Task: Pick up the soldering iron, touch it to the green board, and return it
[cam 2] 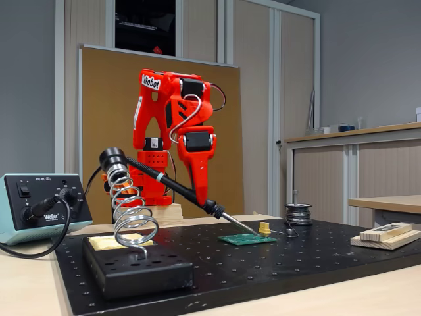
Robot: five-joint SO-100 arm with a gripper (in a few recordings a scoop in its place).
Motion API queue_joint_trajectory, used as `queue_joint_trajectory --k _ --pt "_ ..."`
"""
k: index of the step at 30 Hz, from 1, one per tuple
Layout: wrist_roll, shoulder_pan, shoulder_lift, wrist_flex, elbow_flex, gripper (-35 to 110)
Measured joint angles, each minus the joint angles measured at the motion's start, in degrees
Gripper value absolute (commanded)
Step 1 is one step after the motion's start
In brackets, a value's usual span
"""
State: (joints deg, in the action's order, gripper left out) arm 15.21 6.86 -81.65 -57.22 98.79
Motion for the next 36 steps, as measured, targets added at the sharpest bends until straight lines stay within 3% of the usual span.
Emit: queue_joint_trajectory --k 36 --pt "3.16 2.29 -0.7 4.48 7.21 0"
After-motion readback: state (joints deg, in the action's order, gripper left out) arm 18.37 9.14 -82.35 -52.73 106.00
